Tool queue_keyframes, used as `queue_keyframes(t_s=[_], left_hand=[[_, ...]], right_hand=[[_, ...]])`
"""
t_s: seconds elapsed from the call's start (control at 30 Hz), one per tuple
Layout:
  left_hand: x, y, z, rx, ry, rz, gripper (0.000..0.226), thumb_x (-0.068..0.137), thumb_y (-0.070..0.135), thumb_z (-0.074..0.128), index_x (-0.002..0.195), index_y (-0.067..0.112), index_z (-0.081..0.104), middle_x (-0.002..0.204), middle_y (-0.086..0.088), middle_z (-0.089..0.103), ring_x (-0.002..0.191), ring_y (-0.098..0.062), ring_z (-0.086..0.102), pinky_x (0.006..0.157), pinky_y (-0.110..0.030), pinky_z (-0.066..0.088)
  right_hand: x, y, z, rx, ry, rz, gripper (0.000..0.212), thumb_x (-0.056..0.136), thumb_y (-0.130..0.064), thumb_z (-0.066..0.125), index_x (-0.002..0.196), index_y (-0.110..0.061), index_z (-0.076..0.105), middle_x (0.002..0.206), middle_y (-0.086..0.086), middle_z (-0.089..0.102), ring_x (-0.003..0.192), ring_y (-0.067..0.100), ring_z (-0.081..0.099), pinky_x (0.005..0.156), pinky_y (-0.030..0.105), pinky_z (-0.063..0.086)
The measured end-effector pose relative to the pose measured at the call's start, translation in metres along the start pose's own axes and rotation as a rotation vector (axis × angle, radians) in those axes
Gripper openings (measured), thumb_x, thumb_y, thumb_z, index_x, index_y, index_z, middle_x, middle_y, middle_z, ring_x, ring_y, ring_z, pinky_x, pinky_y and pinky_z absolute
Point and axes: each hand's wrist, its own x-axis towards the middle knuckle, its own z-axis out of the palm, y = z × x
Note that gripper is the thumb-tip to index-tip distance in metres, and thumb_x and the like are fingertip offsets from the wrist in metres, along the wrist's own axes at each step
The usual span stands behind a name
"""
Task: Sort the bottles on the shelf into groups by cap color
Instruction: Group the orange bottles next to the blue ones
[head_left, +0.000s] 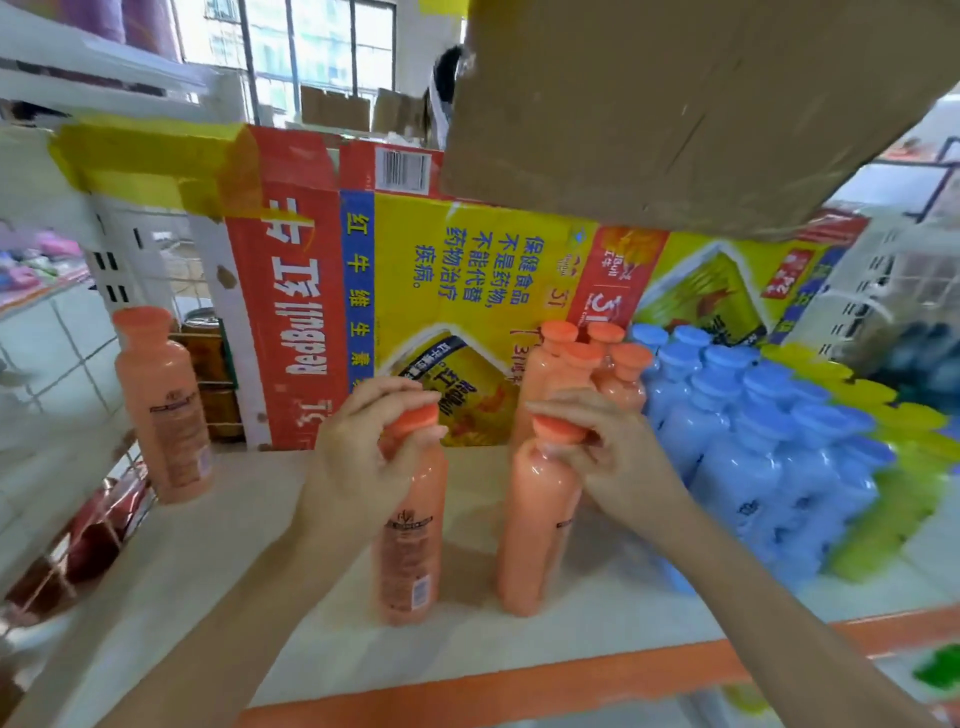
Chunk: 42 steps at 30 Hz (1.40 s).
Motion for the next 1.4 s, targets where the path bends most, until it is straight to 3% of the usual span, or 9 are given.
queue_keyframes(t_s=[0.2,0.3,0.63,0.77,0.87,0.97,1.07,1.3,1.4], left_hand=[[0.009,0.012,0.044,-0.059,-0.056,0.027,0.027,0.076,0.029,0.065,0.101,0.019,0.069,0.103,0.014,0.057,0.098,0.016,0.050,0.082,-0.001,0.040],[0.016,0.019,0.064,-0.046,-0.101,0.031,0.026,0.078,0.028,0.068,0.103,0.018,0.070,0.104,0.016,0.056,0.099,0.013,0.050,0.085,-0.009,0.044],[0.032,0.029,0.113,-0.031,-0.141,0.063,0.026,0.076,0.018,0.072,0.102,0.015,0.070,0.101,0.027,0.047,0.097,0.025,0.043,0.084,0.003,0.032],[0.031,0.026,0.122,-0.030,-0.148,0.062,0.026,0.075,0.022,0.069,0.101,0.017,0.070,0.103,0.025,0.050,0.099,0.023,0.044,0.086,0.001,0.034],[0.032,0.025,0.122,-0.051,-0.184,0.033,0.025,0.077,0.022,0.070,0.102,0.019,0.069,0.105,0.025,0.051,0.099,0.021,0.046,0.086,-0.002,0.038],[0.035,0.025,0.120,-0.054,-0.251,0.013,0.025,0.077,0.025,0.071,0.101,0.026,0.068,0.108,0.025,0.053,0.102,0.014,0.049,0.086,-0.006,0.039],[0.034,0.024,0.121,-0.123,-0.233,-0.012,0.026,0.074,0.035,0.069,0.099,0.033,0.063,0.111,0.020,0.055,0.106,0.010,0.051,0.087,-0.006,0.039],[-0.006,0.008,0.141,-0.294,-0.110,-0.189,0.082,0.062,0.059,0.069,0.132,0.037,0.032,0.136,0.012,0.041,0.127,-0.001,0.040,0.101,-0.020,0.037],[-0.027,0.003,0.149,-0.429,-0.090,-0.337,0.090,0.050,0.057,0.080,0.127,0.037,0.036,0.132,0.005,0.048,0.120,-0.004,0.049,0.093,-0.019,0.045]], right_hand=[[-0.008,0.029,-0.027,-0.069,0.062,0.014,0.039,0.071,-0.009,0.066,0.109,-0.020,0.068,0.108,-0.014,0.057,0.104,-0.008,0.046,0.091,-0.001,0.031],[-0.006,0.038,-0.038,-0.060,0.026,0.018,0.045,0.073,-0.002,0.067,0.110,-0.028,0.064,0.108,-0.018,0.055,0.105,-0.008,0.046,0.090,0.004,0.036],[-0.004,0.065,-0.053,0.042,-0.004,0.059,0.042,0.075,-0.002,0.062,0.111,-0.023,0.065,0.113,-0.009,0.059,0.106,-0.006,0.049,0.088,0.008,0.041],[-0.010,0.071,-0.046,0.117,0.034,-0.020,0.044,0.075,-0.003,0.058,0.110,-0.031,0.060,0.115,-0.009,0.056,0.112,-0.016,0.043,0.094,0.002,0.028],[-0.014,0.076,-0.040,0.200,0.058,-0.038,0.036,0.082,-0.005,0.055,0.113,-0.022,0.059,0.123,-0.004,0.054,0.121,-0.005,0.042,0.101,0.007,0.026],[-0.017,0.078,-0.031,0.247,0.078,-0.044,0.037,0.089,-0.018,0.052,0.125,-0.024,0.048,0.135,-0.005,0.044,0.131,0.000,0.033,0.107,0.012,0.022],[-0.026,0.082,-0.020,0.386,0.094,0.033,0.066,0.084,-0.033,0.058,0.141,-0.029,0.025,0.149,-0.011,0.030,0.140,0.005,0.023,0.115,0.024,0.020],[-0.047,0.098,0.007,0.399,0.200,0.172,0.074,0.062,-0.059,0.073,0.123,-0.033,0.041,0.122,-0.003,0.051,0.120,0.013,0.047,0.101,0.041,0.041],[-0.055,0.101,0.013,0.393,0.269,0.213,0.085,0.053,-0.058,0.074,0.127,-0.036,0.038,0.121,-0.015,0.044,0.117,-0.007,0.042,0.097,0.015,0.037]])
